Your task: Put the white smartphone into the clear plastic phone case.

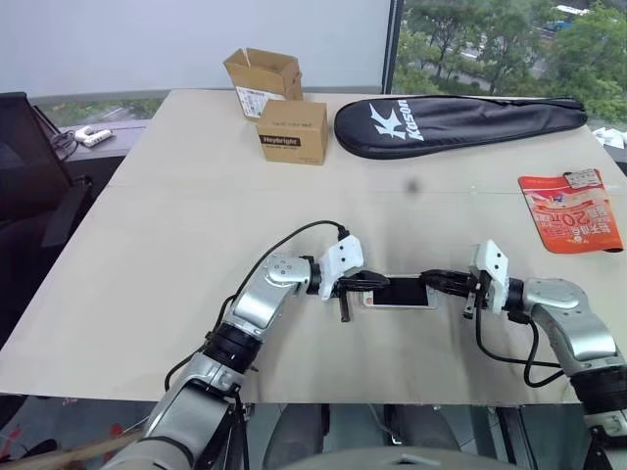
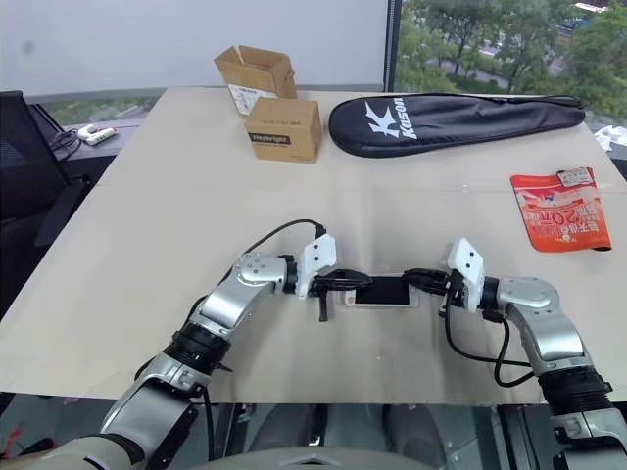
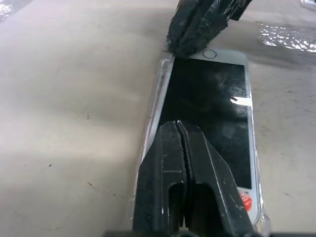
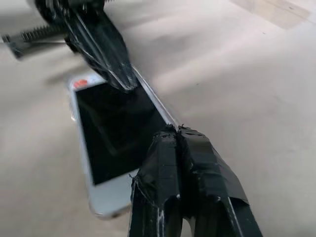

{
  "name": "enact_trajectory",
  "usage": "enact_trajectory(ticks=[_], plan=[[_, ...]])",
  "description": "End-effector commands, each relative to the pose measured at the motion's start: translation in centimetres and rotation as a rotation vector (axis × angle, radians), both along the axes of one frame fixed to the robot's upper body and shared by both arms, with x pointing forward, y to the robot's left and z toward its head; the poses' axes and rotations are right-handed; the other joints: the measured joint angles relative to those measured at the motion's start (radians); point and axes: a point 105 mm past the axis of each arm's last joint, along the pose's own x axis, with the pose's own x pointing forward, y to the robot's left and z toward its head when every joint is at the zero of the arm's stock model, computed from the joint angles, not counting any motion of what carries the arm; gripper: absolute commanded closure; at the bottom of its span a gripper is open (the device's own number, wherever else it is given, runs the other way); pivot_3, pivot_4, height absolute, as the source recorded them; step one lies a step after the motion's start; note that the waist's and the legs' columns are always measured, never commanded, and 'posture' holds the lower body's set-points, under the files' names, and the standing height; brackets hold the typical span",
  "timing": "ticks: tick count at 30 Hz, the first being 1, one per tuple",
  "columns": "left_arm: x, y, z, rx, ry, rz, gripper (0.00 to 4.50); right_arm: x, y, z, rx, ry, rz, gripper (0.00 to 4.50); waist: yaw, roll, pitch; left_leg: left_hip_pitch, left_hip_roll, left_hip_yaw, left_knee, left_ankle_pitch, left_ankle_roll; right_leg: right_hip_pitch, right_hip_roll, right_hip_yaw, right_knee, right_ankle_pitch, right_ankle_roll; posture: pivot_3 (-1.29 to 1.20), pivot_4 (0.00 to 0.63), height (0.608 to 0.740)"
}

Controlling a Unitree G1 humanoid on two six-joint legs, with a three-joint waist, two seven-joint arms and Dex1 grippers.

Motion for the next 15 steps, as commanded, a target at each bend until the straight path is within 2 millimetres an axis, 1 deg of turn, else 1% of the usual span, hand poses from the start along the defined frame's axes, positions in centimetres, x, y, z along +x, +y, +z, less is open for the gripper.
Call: enact_trajectory(ticks=[1,2,3,4,5,6,7,8,10,12,15], plan=[[0.7,1.4,3.2,-0.057,-0.03,0.045,4.5,-0.2,-1.4,3.1,-0.008,-0.041,-0.005,4.47,0.001,0.002,0.003,-0.002,0.0,0.0,0.0,0.0,0.0,-0.003,0.0,0.0,0.0,0.0,0.0,0.0,0.15,0.74],[0.8,1.8,4.4,-0.08,-0.04,0.051,4.5,-0.4,-1.9,3.5,-0.029,-0.035,-0.009,4.47,0.001,0.003,0.004,-0.005,-0.002,0.0,0.0,0.0,0.0,-0.005,0.0,0.0,0.001,0.002,0.004,0.0,0.15,0.74],[0.8,2.0,5.2,-0.093,-0.044,0.054,4.5,-0.5,-2.1,3.7,-0.042,-0.032,-0.011,4.47,0.002,0.002,0.005,-0.009,-0.002,0.0,0.0,0.0,0.0,-0.01,0.0,0.0,0.001,0.003,0.004,0.0,0.15,0.74],[0.8,2.8,6.0,-0.095,-0.047,0.058,4.5,-0.6,-2.6,3.7,-0.071,-0.019,-0.014,4.47,0.002,0.002,0.005,-0.016,-0.002,0.0,0.002,0.0,0.0,-0.016,0.0,0.0,0.004,0.003,0.005,0.0,0.15,0.74],[0.8,3.3,6.5,-0.093,-0.046,0.062,4.5,-0.8,-3.0,3.7,-0.09,-0.008,-0.017,4.47,0.003,0.002,0.006,-0.016,-0.003,0.0,0.002,0.0,0.0,-0.017,0.0,0.0,0.005,0.003,0.005,0.0,0.15,0.74],[0.7,4.4,6.2,-0.05,-0.039,0.069,4.5,-0.8,-3.5,3.5,-0.139,0.002,-0.022,4.47,0.002,0.002,0.008,-0.016,-0.003,0.0,0.002,0.0,0.0,-0.017,0.0,0.0,0.006,0.003,0.005,0.0,0.15,0.74],[0.5,5.6,5.1,0.007,-0.014,0.077,4.5,-0.9,-4.1,3.1,-0.194,0.016,-0.026,4.47,0.002,0.002,0.008,-0.017,-0.003,0.0,0.002,0.0,0.0,-0.018,0.0,0.0,0.007,0.002,0.005,0.0,0.15,0.74],[0.3,6.4,4.2,0.047,0.007,0.082,4.5,-0.9,-4.4,2.8,-0.229,0.025,-0.028,4.47,0.0,0.003,0.009,-0.016,-0.003,0.0,0.002,0.0,0.0,-0.018,0.0,0.0,0.007,0.002,0.006,0.0,0.15,0.74],[0.0,7.2,2.8,0.114,0.023,0.082,4.5,-0.8,-5.0,2.3,-0.281,0.04,-0.038,4.47,-0.002,0.004,0.01,-0.016,-0.003,0.001,0.0,0.0,0.0,-0.019,0.0,0.0,0.008,0.001,0.007,0.0,0.15,0.74],[-0.2,7.0,2.1,0.124,0.033,0.072,4.5,-0.8,-5.4,1.8,-0.313,0.056,-0.044,4.47,0.0,0.003,0.011,-0.016,-0.003,0.001,0.0,0.0,0.0,-0.019,0.001,0.0,0.008,0.001,0.007,0.0,0.15,0.74],[-0.6,5.2,0.9,0.105,0.063,0.047,4.5,-1.1,-5.1,1.5,-0.333,0.081,-0.018,4.47,0.012,0.002,0.015,-0.017,-0.004,0.002,0.002,0.0,0.0,-0.019,0.0,0.0,0.008,0.001,0.007,0.0,0.15,0.74]])
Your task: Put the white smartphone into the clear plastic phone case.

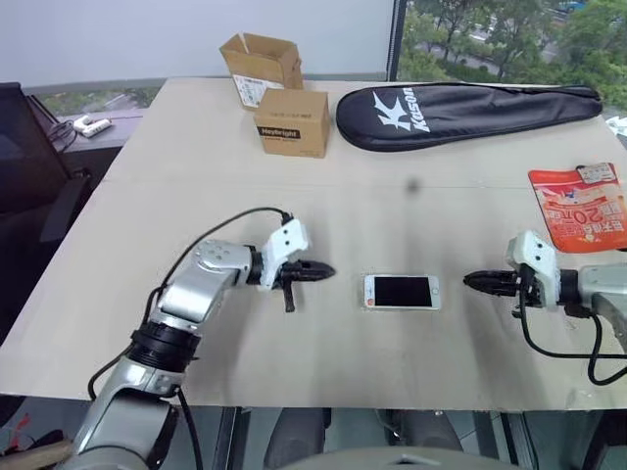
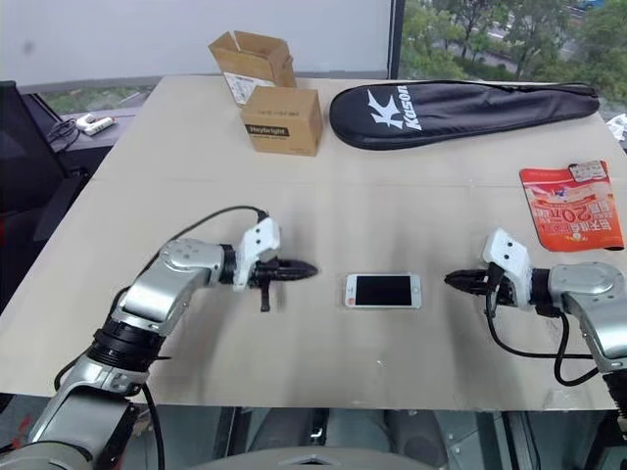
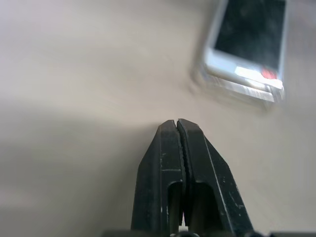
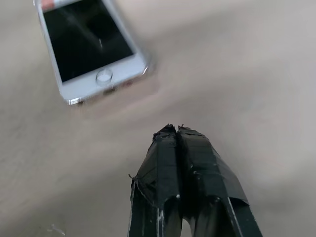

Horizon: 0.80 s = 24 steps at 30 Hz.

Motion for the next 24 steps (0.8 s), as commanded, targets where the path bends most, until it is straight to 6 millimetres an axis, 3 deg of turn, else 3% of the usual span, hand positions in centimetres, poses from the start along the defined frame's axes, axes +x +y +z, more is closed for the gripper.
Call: enact_trajectory(ticks=[1,7,16,24], plan=[[-0.2,-2.1,-0.4,-0.012,-0.017,-0.049,4.5,-0.2,0.3,0.6,-0.028,0.001,0.039,4.47,0.007,0.0,0.0,0.0,0.0,0.0,0.001,0.0,0.0,0.0,0.0,0.0,0.0,0.0,0.0,0.0,0.15,0.74],[-0.3,-4.4,-1.0,-0.035,-0.007,-0.074,4.5,-0.7,1.3,1.0,-0.05,0.018,0.093,4.47,0.017,0.0,0.0,0.0,-0.001,0.0,0.004,0.0,0.0,0.001,-0.001,0.003,0.001,0.0,0.0,0.0,0.15,0.74],[-0.6,-5.6,-1.1,-0.047,-0.005,-0.102,4.5,-1.3,4.3,1.7,-0.117,0.008,0.185,4.47,0.016,0.0,0.0,0.001,-0.001,0.0,0.004,0.0,0.0,0.001,0.0,0.001,0.004,0.0,0.0,0.0,0.15,0.74],[-0.8,-6.4,-1.0,-0.065,-0.006,-0.111,4.5,-1.0,6.6,0.3,-0.259,0.001,0.235,4.47,0.01,-0.002,-0.001,0.003,0.0,0.0,0.005,0.0,0.0,0.001,0.001,0.001,0.006,0.0,0.0,0.0,0.15,0.74]])
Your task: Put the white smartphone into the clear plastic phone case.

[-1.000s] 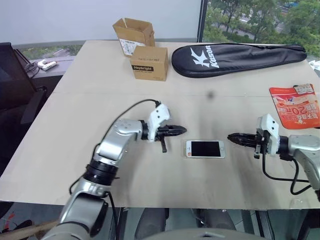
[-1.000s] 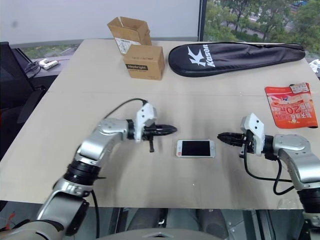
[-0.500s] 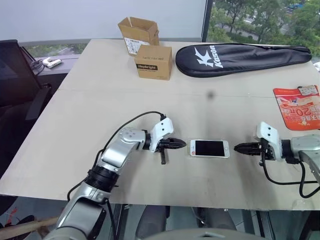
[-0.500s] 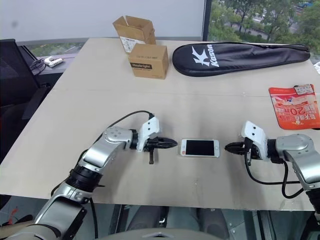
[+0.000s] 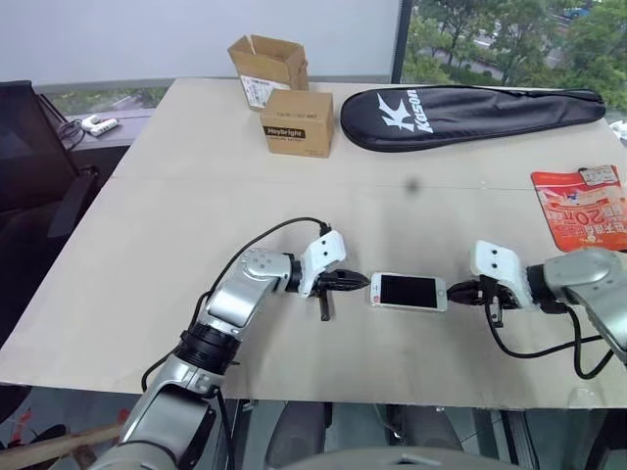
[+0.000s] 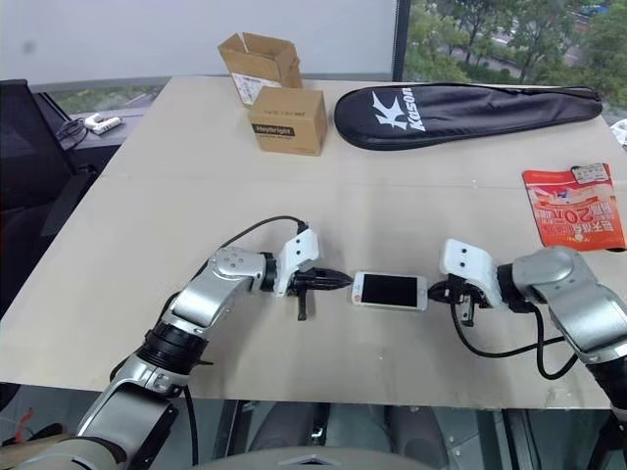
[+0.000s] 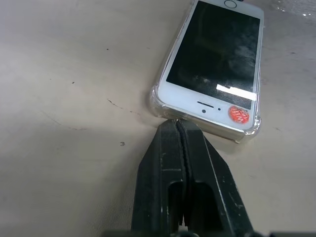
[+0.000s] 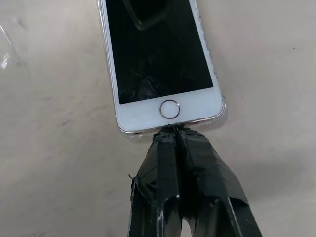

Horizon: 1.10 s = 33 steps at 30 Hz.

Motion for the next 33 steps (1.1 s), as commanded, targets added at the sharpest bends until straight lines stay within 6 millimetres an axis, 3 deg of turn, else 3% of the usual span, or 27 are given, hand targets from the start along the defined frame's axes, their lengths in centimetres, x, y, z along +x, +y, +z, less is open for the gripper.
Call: enact_trajectory(ticks=[1,5,14,17,21,26,33], plan=[[-0.8,-1.8,-0.2,-0.021,0.008,-0.045,4.5,-0.1,2.8,-0.5,0.005,-0.024,0.074,4.47,-0.003,-0.001,-0.001,0.0,0.0,0.0,0.0,0.0,0.0,0.0,0.0,0.0,0.0,0.0,0.0,0.0,0.15,0.74],[-0.9,-1.9,-0.1,-0.024,0.007,-0.046,4.5,0.1,3.0,-0.4,-0.004,-0.034,0.064,4.47,-0.012,-0.003,-0.002,0.003,0.0,-0.001,0.001,0.001,-0.002,0.003,0.001,0.0,0.0,0.001,-0.001,0.0,0.15,0.74],[1.7,1.0,2.5,-0.049,-0.062,0.079,4.5,0.4,-1.7,1.3,-0.012,-0.059,-0.1,4.47,-0.008,-0.003,-0.001,-0.002,0.0,-0.002,0.005,0.001,-0.002,0.001,-0.001,0.0,0.0,0.002,-0.002,0.0,0.15,0.74],[2.1,2.3,3.3,-0.034,-0.084,0.098,4.5,0.6,-2.6,2.4,0.12,-0.075,-0.186,4.47,-0.008,-0.003,0.0,-0.003,0.0,-0.002,0.004,0.001,-0.002,0.0,-0.001,0.0,0.0,0.002,-0.002,0.0,0.15,0.74],[2.2,2.9,3.7,-0.025,-0.096,0.096,4.5,1.0,-4.8,2.6,0.153,-0.127,-0.268,4.47,-0.012,-0.003,0.0,-0.002,0.0,-0.001,0.003,0.001,-0.002,0.0,0.0,-0.001,0.0,0.001,-0.002,0.0,0.15,0.74],[1.4,0.2,4.3,-0.116,-0.078,0.031,4.5,1.5,-3.3,3.4,0.443,-0.228,-0.272,4.47,-0.012,-0.003,0.001,-0.002,0.0,0.001,0.003,0.001,-0.002,0.0,0.0,0.0,0.0,0.001,-0.002,0.0,0.15,0.74],[-0.7,-4.2,3.1,-0.211,0.028,-0.056,4.5,0.1,-2.2,0.3,0.632,-0.179,-0.333,4.47,-0.012,-0.003,0.001,-0.002,0.0,0.0,0.004,0.001,-0.002,0.0,0.0,0.001,0.001,0.002,-0.002,0.0,0.15,0.74]])
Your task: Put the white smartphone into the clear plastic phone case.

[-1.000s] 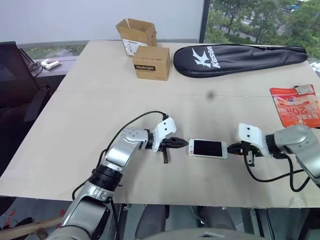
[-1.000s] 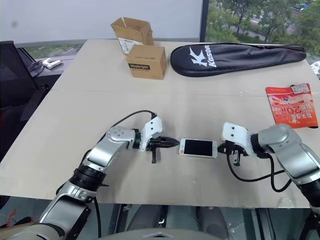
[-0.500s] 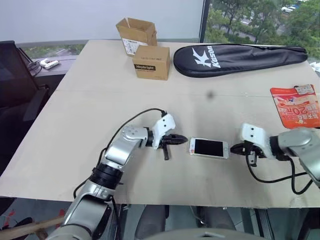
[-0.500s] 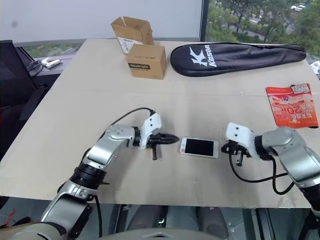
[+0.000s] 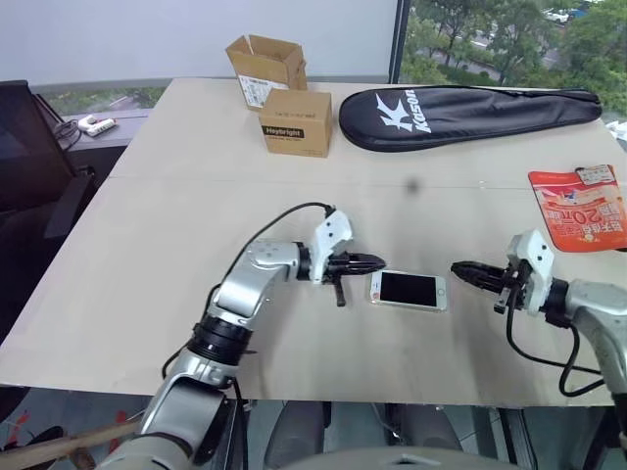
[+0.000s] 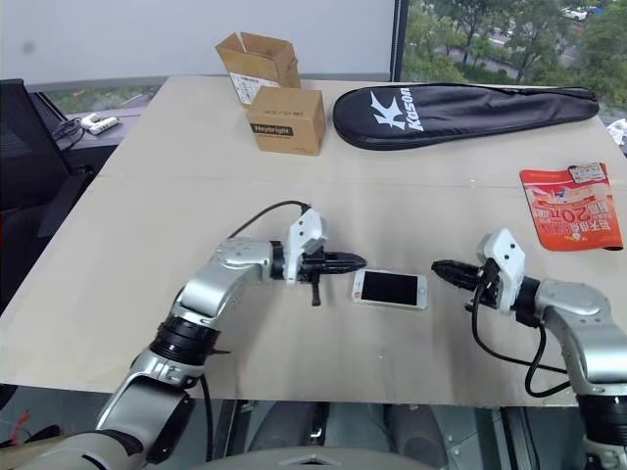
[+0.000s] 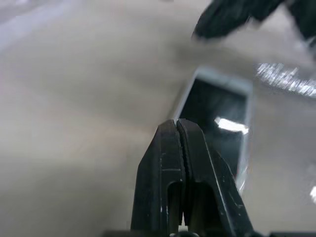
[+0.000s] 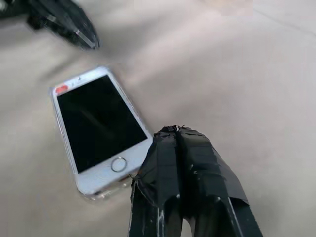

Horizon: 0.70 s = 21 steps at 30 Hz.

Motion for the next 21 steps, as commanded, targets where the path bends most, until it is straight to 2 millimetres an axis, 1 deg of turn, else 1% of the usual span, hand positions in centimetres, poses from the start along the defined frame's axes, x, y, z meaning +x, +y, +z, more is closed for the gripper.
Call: enact_trajectory(ticks=[1,3,6,9,12,16,17,20,21], plan=[[-1.0,-1.4,-0.3,-0.01,0.005,-0.05,4.5,-0.7,0.1,0.0,0.072,-0.05,-0.006,4.47,-0.001,0.0,0.0,0.0,0.0,0.0,0.0,0.0,0.0,0.0,0.0,0.0,0.0,0.0,0.0,0.0,0.15,0.74],[-1.2,-1.7,-0.9,-0.012,0.033,-0.052,4.5,-1.1,0.4,0.0,0.137,-0.05,-0.001,4.47,-0.006,0.0,0.0,0.001,0.0,0.0,0.0,0.0,0.0,0.0,0.0,0.0,0.0,0.0,0.0,0.0,0.15,0.74],[-1.1,-1.6,-2.3,0.031,0.054,-0.047,4.5,-1.4,0.9,0.3,0.222,-0.064,0.012,4.47,-0.011,0.0,0.0,0.002,0.001,0.0,0.0,0.0,0.0,0.0,0.001,0.001,0.002,0.0,0.0,0.0,0.15,0.74],[-1.1,-1.0,-3.9,0.111,0.042,-0.053,4.5,-1.9,1.6,-0.4,0.185,-0.06,0.057,4.47,-0.009,0.0,0.0,0.003,0.0,0.0,0.0,0.0,0.0,0.0,0.002,0.001,0.003,0.0,0.0,0.0,0.15,0.74],[-0.9,-0.7,-4.4,0.133,0.035,-0.047,4.5,-2.2,2.4,-0.9,0.173,-0.051,0.113,4.47,-0.008,0.001,-0.001,0.004,0.0,0.0,0.0,0.0,0.0,0.001,0.002,0.0,0.003,0.0,0.0,0.0,0.15,0.74],[-0.6,-0.6,-4.8,0.145,0.023,-0.034,4.5,-1.9,2.3,-2.1,0.125,-0.042,0.124,4.47,-0.007,0.001,-0.001,0.005,0.0,0.0,0.001,0.0,0.0,0.003,0.001,0.0,0.003,0.0,0.0,0.0,0.15,0.74],[-0.6,-0.6,-4.8,0.144,0.024,-0.029,4.5,-1.8,2.2,-2.8,0.098,-0.029,0.115,4.47,-0.007,0.001,-0.001,0.005,0.0,0.0,0.001,0.0,0.0,0.003,0.001,0.0,0.003,0.0,0.0,0.0,0.15,0.74],[-0.6,-0.6,-5.0,0.143,0.026,-0.023,4.5,-1.7,1.1,-6.0,-0.041,0.056,0.094,4.47,-0.008,0.001,-0.004,0.007,0.0,0.001,0.002,0.0,0.0,0.005,0.001,0.001,0.003,0.0,0.0,0.0,0.15,0.74],[-0.6,-0.6,-5.1,0.144,0.025,-0.023,4.5,-1.9,0.8,-6.6,-0.058,0.076,0.096,4.47,-0.008,-0.001,-0.005,0.009,0.0,0.001,0.002,0.0,0.0,0.007,0.001,0.001,0.003,0.0,0.0,0.0,0.15,0.74]])
